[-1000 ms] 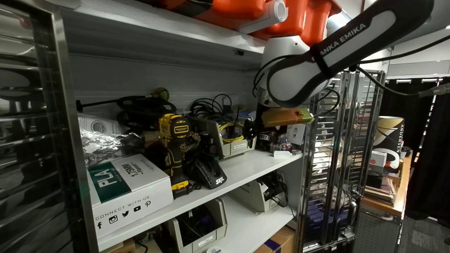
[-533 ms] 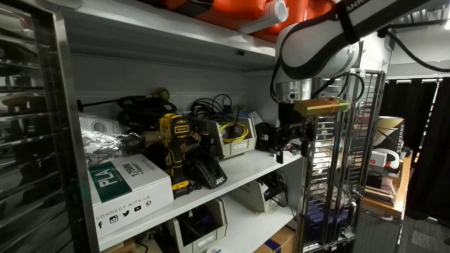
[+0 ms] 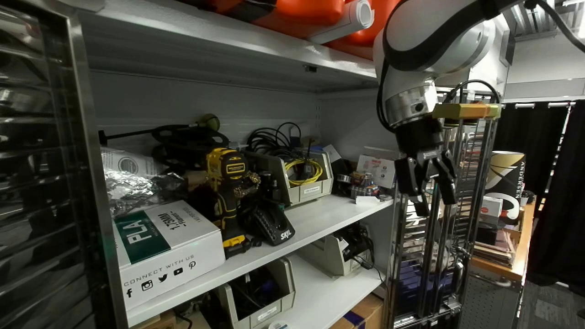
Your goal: Put the black cable in the storage box
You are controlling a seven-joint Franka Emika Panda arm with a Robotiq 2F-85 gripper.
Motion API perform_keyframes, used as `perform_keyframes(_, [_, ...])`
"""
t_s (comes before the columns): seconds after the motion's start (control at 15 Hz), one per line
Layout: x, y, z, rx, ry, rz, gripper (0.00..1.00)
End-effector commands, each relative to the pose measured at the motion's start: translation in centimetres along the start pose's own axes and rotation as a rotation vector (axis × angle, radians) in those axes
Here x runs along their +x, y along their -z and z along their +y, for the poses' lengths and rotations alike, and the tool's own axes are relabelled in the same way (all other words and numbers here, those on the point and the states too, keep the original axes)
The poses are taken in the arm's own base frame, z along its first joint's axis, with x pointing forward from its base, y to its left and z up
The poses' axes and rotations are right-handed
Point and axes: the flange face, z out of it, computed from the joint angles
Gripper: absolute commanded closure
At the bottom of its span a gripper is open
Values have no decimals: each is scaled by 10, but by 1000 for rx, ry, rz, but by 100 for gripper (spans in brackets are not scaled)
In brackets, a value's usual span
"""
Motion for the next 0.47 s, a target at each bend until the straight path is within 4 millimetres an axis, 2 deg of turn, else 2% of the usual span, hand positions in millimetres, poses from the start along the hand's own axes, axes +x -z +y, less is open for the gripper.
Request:
perform_keyframes(0.0, [-23, 6, 10, -2, 25, -19, 0])
perform_keyframes(0.07, [-8, 2, 4, 0, 6, -17, 0])
perform_keyframes(0.4, [-14, 3, 7, 2, 11, -22, 0])
